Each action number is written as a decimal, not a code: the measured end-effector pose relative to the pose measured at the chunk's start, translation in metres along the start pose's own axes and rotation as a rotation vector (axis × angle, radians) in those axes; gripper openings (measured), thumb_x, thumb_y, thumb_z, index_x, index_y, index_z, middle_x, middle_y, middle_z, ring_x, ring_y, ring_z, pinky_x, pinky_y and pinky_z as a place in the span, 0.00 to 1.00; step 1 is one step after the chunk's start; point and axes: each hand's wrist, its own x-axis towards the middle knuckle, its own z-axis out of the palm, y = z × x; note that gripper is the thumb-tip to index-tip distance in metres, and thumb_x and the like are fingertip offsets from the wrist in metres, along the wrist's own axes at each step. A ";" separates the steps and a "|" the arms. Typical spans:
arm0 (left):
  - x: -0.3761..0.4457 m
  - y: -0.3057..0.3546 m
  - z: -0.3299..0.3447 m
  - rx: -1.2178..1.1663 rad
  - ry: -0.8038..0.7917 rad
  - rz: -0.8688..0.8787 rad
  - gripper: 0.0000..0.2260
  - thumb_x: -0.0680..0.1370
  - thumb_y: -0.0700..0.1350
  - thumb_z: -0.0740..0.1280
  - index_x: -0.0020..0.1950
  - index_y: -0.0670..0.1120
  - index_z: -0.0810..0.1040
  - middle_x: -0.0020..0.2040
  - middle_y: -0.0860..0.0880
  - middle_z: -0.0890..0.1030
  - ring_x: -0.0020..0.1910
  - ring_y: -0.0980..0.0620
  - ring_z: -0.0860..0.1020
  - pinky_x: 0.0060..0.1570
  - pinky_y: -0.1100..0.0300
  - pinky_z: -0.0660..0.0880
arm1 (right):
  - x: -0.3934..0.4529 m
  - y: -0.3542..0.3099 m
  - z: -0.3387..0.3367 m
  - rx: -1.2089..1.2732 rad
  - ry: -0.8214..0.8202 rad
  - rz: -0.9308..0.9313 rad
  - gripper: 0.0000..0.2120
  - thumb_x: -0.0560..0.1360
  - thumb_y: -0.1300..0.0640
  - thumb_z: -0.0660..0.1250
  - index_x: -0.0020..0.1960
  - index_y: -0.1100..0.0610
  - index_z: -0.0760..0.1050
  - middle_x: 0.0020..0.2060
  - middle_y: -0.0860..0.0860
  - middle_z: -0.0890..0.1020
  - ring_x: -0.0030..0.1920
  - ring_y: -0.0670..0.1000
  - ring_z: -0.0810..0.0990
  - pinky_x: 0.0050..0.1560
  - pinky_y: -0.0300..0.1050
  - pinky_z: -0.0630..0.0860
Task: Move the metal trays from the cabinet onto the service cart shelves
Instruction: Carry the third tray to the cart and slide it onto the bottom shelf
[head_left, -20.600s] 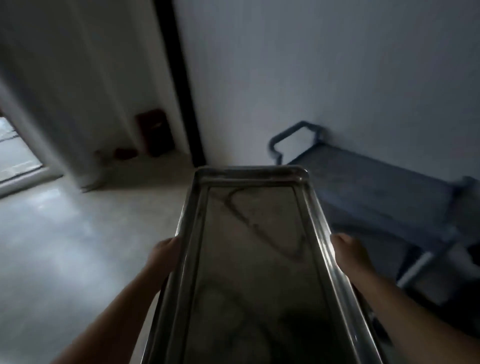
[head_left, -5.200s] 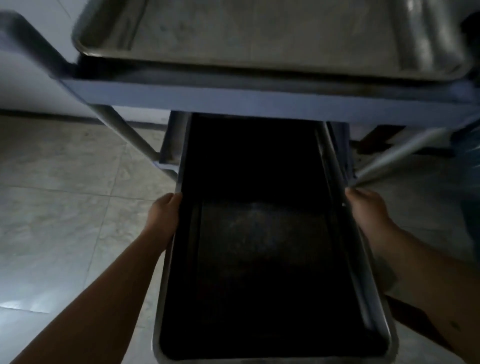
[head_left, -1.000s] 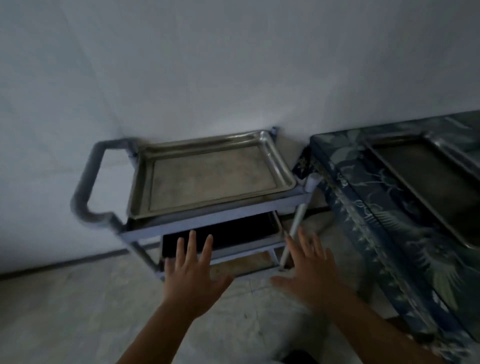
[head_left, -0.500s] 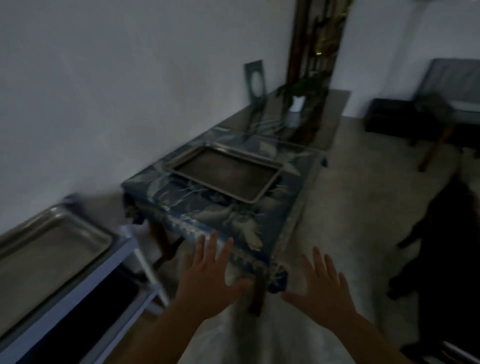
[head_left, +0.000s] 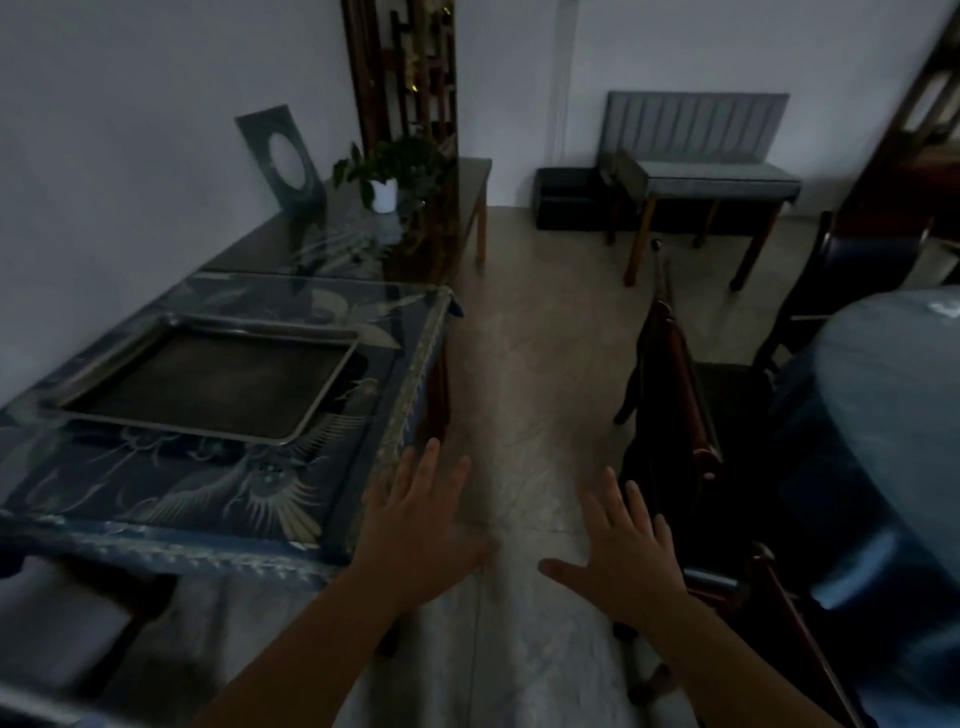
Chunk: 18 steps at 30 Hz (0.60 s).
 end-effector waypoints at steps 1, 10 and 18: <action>0.010 0.005 0.003 -0.004 -0.008 0.004 0.50 0.61 0.83 0.38 0.78 0.61 0.38 0.79 0.51 0.32 0.78 0.47 0.35 0.73 0.39 0.39 | 0.004 0.005 -0.001 -0.001 0.006 0.000 0.56 0.57 0.16 0.44 0.77 0.44 0.37 0.76 0.49 0.32 0.76 0.56 0.33 0.74 0.63 0.45; 0.105 0.025 0.023 -0.015 -0.019 0.038 0.47 0.65 0.83 0.43 0.78 0.61 0.38 0.80 0.52 0.34 0.79 0.47 0.36 0.74 0.35 0.45 | 0.080 0.026 -0.008 0.004 0.024 -0.010 0.53 0.59 0.17 0.46 0.76 0.44 0.39 0.77 0.49 0.34 0.77 0.56 0.35 0.74 0.66 0.46; 0.235 -0.030 0.036 -0.023 -0.098 -0.015 0.49 0.64 0.83 0.41 0.79 0.57 0.37 0.81 0.50 0.38 0.79 0.45 0.37 0.75 0.36 0.47 | 0.226 0.022 0.008 -0.023 0.013 0.006 0.54 0.59 0.17 0.46 0.76 0.44 0.38 0.77 0.48 0.34 0.77 0.55 0.35 0.73 0.65 0.45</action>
